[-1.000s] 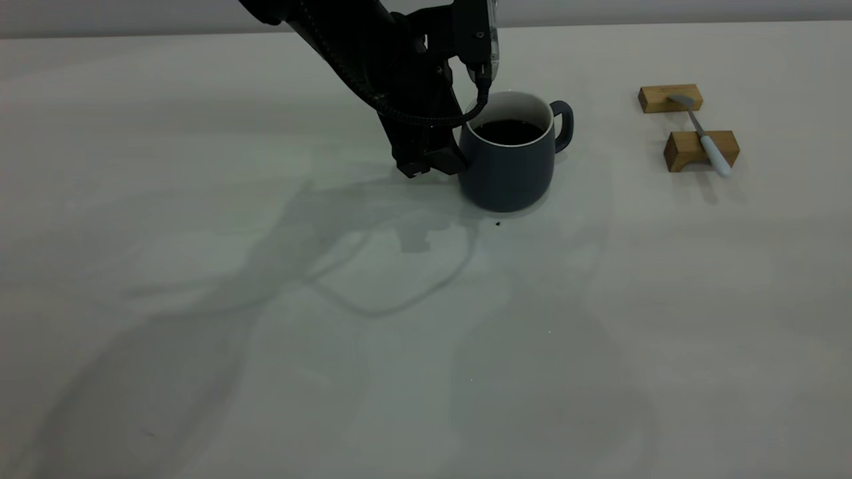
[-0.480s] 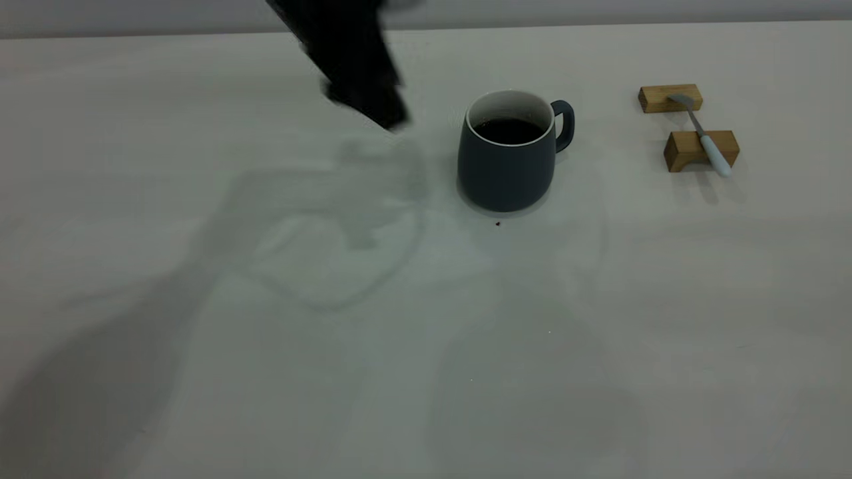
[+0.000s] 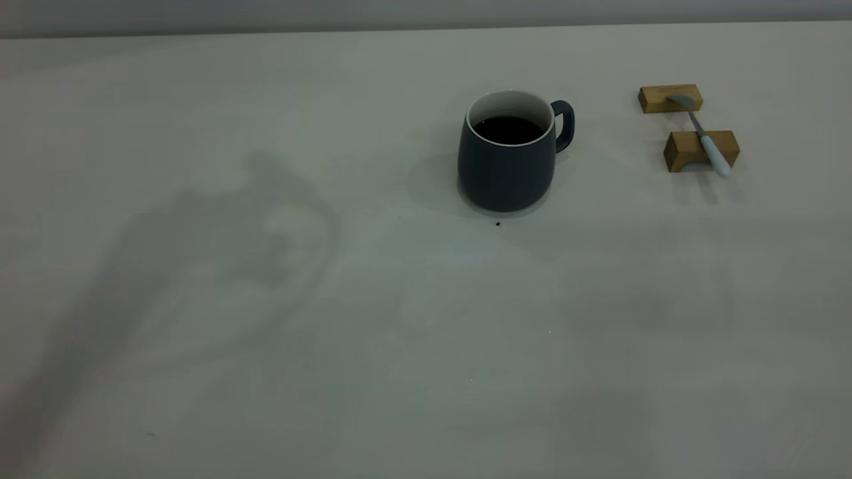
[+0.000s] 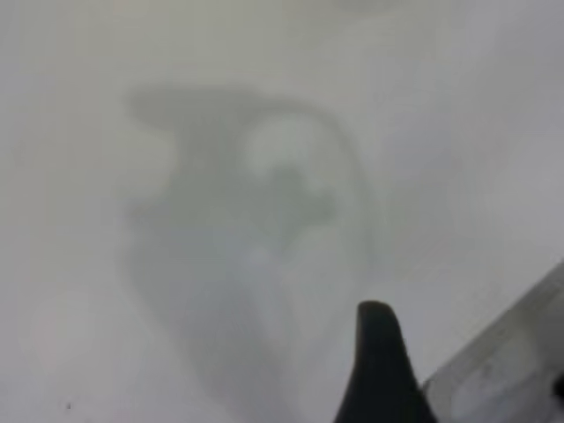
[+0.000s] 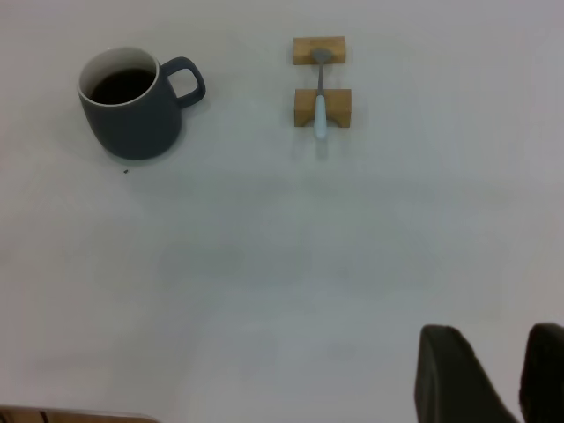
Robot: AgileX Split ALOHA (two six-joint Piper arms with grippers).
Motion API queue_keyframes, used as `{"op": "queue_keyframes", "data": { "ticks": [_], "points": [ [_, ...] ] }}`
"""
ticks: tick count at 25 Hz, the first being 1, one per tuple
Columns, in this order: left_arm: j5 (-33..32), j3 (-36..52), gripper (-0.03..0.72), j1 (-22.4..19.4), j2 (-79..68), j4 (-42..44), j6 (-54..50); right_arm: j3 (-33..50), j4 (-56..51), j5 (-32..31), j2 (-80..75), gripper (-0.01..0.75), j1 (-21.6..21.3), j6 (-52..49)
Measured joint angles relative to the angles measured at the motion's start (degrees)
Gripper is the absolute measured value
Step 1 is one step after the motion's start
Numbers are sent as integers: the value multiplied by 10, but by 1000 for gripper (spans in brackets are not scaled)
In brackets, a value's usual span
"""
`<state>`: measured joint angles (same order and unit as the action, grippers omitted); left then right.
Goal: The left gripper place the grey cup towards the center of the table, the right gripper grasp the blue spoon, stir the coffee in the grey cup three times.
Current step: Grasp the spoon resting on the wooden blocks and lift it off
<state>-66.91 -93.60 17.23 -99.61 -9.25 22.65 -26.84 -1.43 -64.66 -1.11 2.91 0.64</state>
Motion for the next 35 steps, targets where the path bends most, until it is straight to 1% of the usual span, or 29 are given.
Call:
{"op": "queue_keyframes", "data": {
  "ticks": [5,9,13,19,24,27,30,32,35],
  "points": [
    [0,9,585,0,110,8,-70,0,0,0,0,238,0,1],
    [0,80,585,0,198,15,-104,0,0,0,0,238,0,1],
    [0,220,585,0,277,19,-136,0,0,0,0,238,0,1],
    [5,442,585,0,371,50,-202,0,0,0,0,238,0,0],
    [22,555,585,0,446,84,-256,0,0,0,0,238,0,0],
    [25,598,585,0,490,103,-268,0,0,0,0,238,0,0],
    [42,633,585,0,538,109,-270,0,0,0,0,238,0,1],
    [48,646,585,0,570,109,-271,0,0,0,0,238,0,1],
    [38,647,585,0,622,110,-272,0,0,0,0,238,0,1]
  ]
}}
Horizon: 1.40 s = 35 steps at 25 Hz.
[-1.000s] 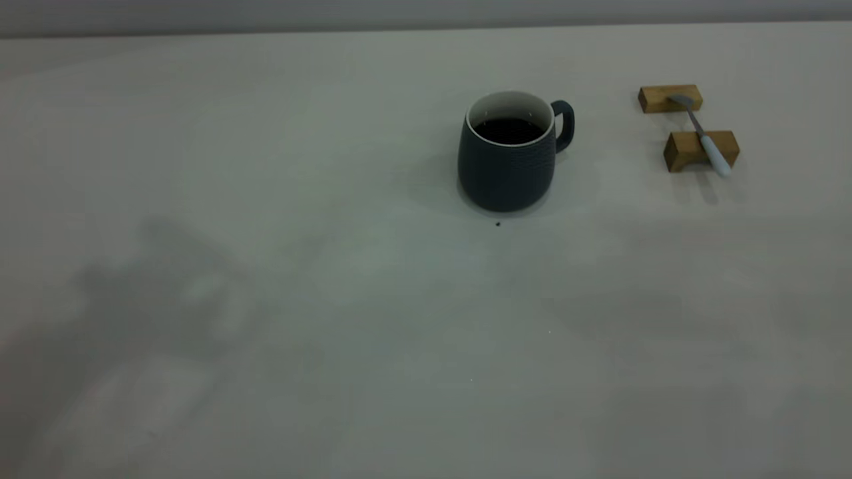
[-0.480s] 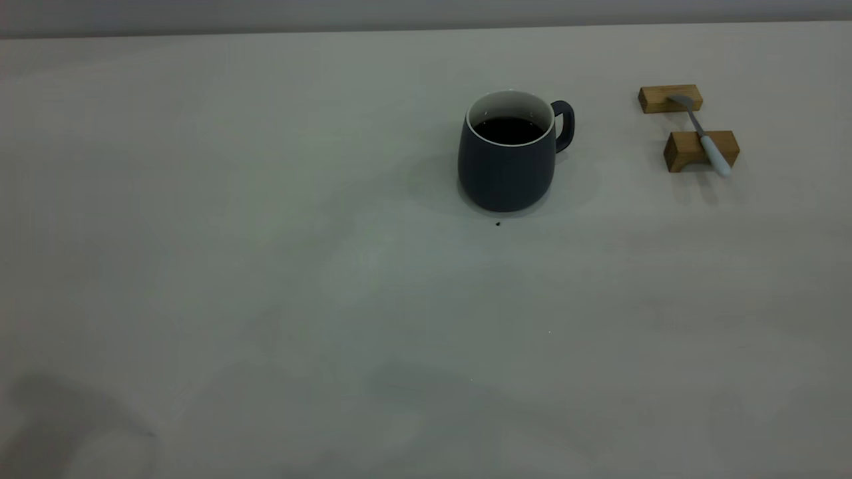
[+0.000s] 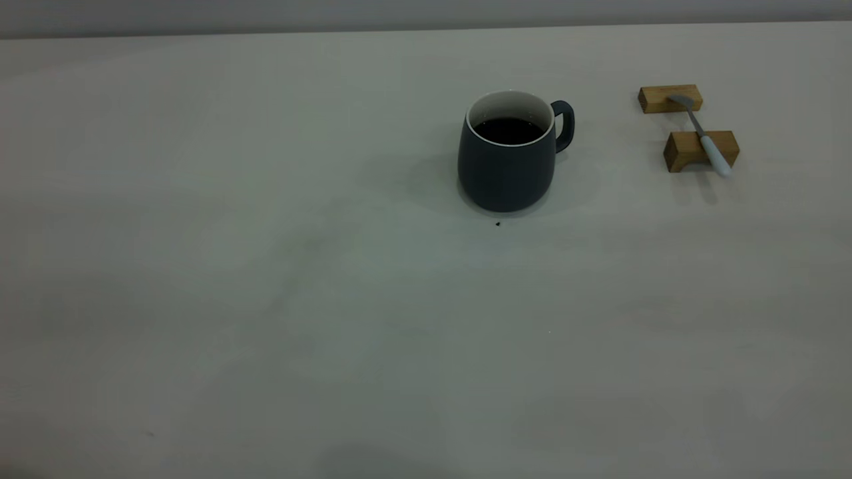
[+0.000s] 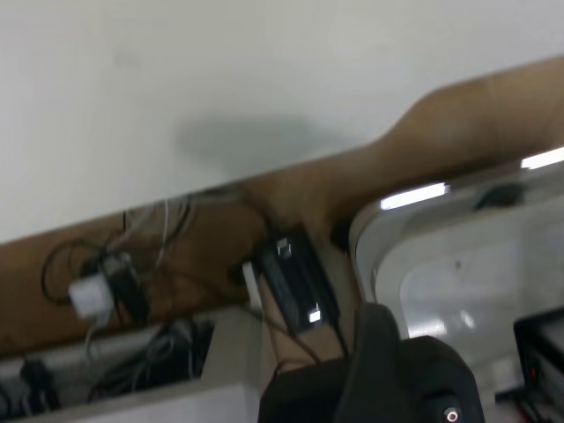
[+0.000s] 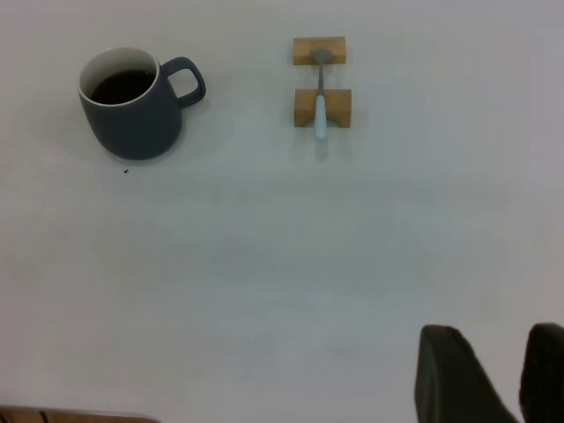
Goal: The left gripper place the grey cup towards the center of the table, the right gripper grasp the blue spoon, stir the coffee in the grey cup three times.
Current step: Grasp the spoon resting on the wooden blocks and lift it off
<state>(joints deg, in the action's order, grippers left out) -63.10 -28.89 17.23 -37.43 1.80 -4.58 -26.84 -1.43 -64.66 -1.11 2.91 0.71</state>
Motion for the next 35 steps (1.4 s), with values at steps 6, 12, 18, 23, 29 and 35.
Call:
{"op": "queue_keyframes", "data": {
  "ticks": [6,12,18,23,29,35],
  "points": [
    [-11,0,585,-15,127,-1,-2,0,0,0,0,238,0,0],
    [-21,0,585,-131,242,0,-2,0,0,0,0,238,0,-1],
    [-27,0,585,-228,359,0,-3,0,0,0,0,238,0,-1],
    [-33,0,585,-236,385,0,-4,0,0,0,0,238,0,-1],
    [-33,0,585,-236,385,0,-4,0,0,0,0,238,0,-1],
    [-33,0,585,-236,385,0,-4,-6,-17,10,-1,239,0,0]
  ]
}}
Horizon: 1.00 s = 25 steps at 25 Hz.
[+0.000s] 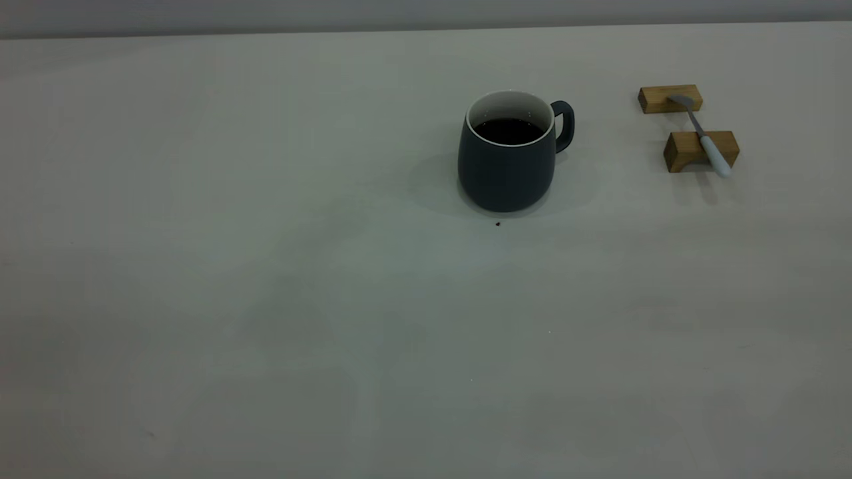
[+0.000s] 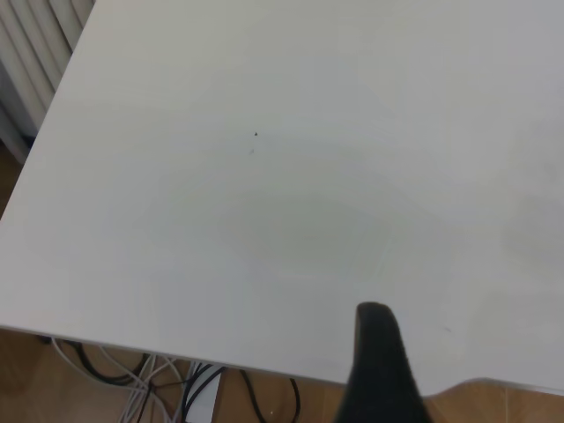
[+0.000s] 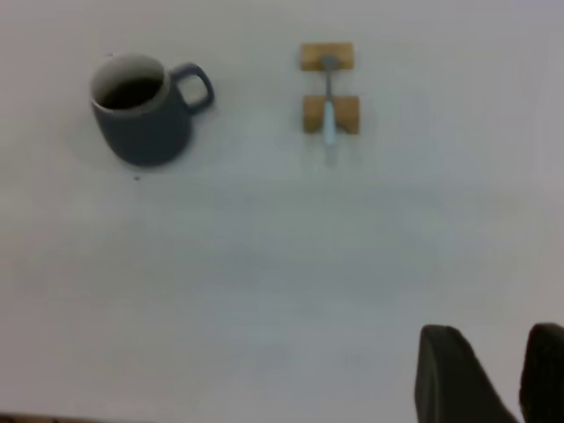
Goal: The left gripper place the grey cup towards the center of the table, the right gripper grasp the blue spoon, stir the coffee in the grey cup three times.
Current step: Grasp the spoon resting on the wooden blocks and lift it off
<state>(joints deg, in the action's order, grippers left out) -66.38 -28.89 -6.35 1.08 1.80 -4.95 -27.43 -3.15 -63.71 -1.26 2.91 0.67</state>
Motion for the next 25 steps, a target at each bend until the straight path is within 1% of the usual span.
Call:
{"op": "queue_keyframes", "data": {
  "ticks": [2,4,7,10,13,17,25],
  "points": [
    [0,0,585,0,0,0,0,-10,-18,21,-22,251,0,0],
    [0,0,585,0,0,0,0,-17,-32,46,-63,280,0,0],
    [0,0,585,0,0,0,0,-28,-41,93,-147,361,0,3],
    [0,0,585,0,0,0,0,-54,-50,144,-241,449,0,27],
    [0,0,585,0,0,0,0,-91,-68,173,-349,507,0,59],
    [0,0,585,0,0,0,0,-138,-94,185,-493,523,0,80],
    [0,0,585,0,0,0,1,-212,-154,221,-758,524,0,167]
  ]
}}
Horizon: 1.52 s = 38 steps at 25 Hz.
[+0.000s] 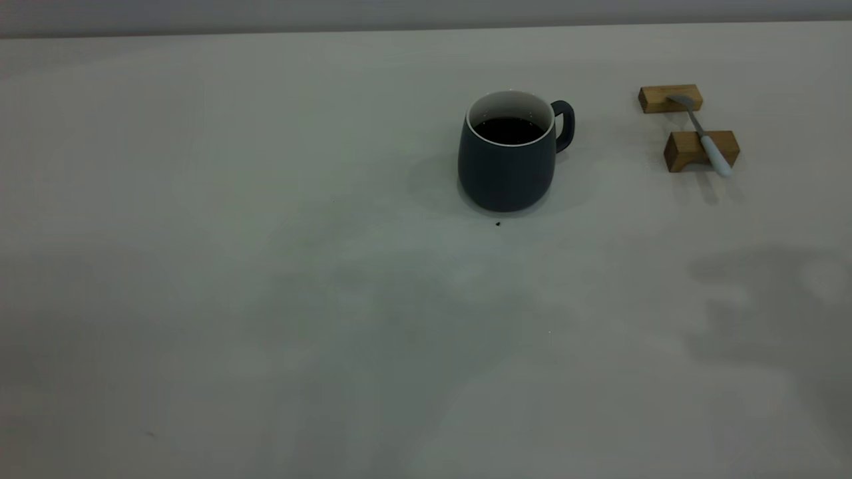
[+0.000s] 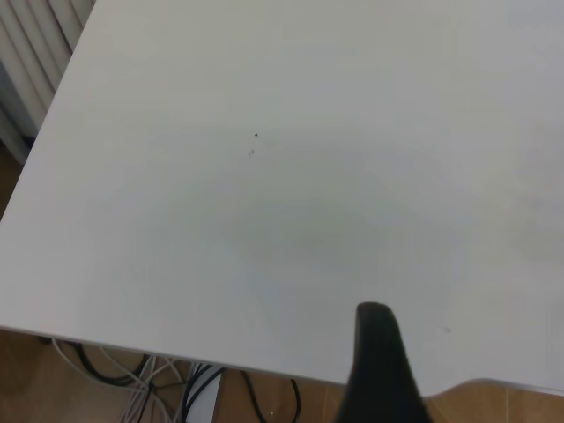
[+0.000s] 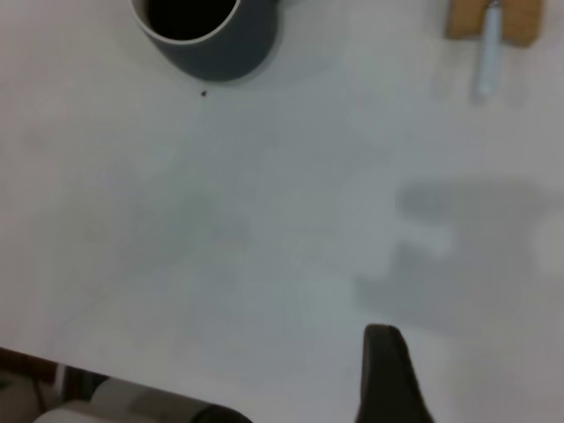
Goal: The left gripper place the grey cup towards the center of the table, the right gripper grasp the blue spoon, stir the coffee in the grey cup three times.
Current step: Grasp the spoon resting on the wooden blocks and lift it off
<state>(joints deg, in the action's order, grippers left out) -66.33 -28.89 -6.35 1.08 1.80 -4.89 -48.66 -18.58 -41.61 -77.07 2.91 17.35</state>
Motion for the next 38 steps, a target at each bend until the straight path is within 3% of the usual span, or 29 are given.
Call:
{"op": "queue_keyframes", "data": {
  "ticks": [9,20,28,38],
  "points": [
    [0,0,585,0,0,0,0,-91,-13,31,-225,526,0,13],
    [0,0,585,0,0,0,0,-260,43,43,-464,526,0,-9],
    [0,0,585,0,0,0,0,-357,108,32,-560,594,0,-43],
    [0,0,585,0,0,0,0,-387,109,41,-610,601,0,-65]
  ]
}}
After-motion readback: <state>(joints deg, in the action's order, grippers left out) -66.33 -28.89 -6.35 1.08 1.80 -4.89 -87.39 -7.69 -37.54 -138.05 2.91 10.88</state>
